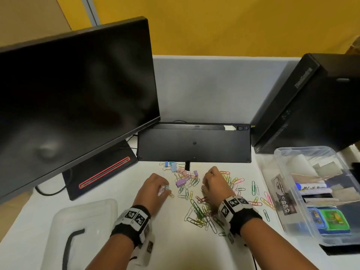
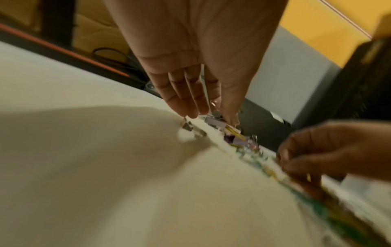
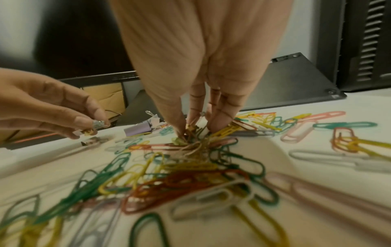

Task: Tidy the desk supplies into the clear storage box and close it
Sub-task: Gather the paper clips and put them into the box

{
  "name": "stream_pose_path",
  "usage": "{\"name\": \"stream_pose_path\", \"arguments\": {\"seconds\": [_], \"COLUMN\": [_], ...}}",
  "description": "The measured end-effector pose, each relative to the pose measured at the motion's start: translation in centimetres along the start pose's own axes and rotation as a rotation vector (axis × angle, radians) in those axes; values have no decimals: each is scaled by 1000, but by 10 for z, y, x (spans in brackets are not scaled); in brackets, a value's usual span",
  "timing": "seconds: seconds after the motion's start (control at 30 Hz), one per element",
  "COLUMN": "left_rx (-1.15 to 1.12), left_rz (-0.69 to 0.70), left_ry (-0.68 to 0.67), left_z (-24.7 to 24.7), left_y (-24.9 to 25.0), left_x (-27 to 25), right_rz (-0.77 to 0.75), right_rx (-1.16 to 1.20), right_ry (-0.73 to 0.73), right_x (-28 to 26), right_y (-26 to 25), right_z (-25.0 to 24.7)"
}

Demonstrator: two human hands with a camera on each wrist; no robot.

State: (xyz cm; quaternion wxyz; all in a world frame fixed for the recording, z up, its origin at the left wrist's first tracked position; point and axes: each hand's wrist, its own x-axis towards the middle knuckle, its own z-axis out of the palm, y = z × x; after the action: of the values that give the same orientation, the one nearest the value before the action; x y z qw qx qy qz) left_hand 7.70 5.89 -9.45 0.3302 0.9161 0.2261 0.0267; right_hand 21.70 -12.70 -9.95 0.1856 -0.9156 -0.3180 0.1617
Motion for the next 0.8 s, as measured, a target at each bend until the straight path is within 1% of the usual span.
{"name": "stream_pose_path", "arguments": {"seconds": [0.1, 0.2, 0.3, 0.4, 0.47, 0.6, 0.67, 0.7, 0.73, 0.77, 0.8], "left_rx": [-266, -421, -457, -479, -470, -448, -578, -680, -772, -816, -782], "left_rz": [-100, -227, -252, -217, -203, -222, -282, -334, -380, -410, -418], "left_ry": [58, 53, 53, 64, 52, 16, -13, -18, -12, 6, 22], "left_z": [-6, -11, -14, -17, -19, -20, -22, -23, -25, -26, -28], "left_y": [2, 6, 5, 6, 6, -7, -9, -7, -5, -4, -5], "left_x": [-9, -17, -22, -27, -29, -30, -31, -32, -33, -33, -31], "right_rz": [27, 60, 135, 205, 220, 226, 230, 229, 225, 219, 211], "right_rx": [51, 145, 284, 515, 638, 790, 868, 851, 777, 682, 588], "right_ry": [-28, -33, 40, 84, 80, 35, -3, -16, -12, 6, 36], "right_x": [-8, -15, -21, -30, -37, -45, -47, -46, -43, -39, -32], "right_y": [1, 5, 7, 6, 3, -3, -6, -9, -11, -13, -16], "right_z": [-4, -6, -6, -8, -11, -11, -11, -11, -11, -12, -13]}}
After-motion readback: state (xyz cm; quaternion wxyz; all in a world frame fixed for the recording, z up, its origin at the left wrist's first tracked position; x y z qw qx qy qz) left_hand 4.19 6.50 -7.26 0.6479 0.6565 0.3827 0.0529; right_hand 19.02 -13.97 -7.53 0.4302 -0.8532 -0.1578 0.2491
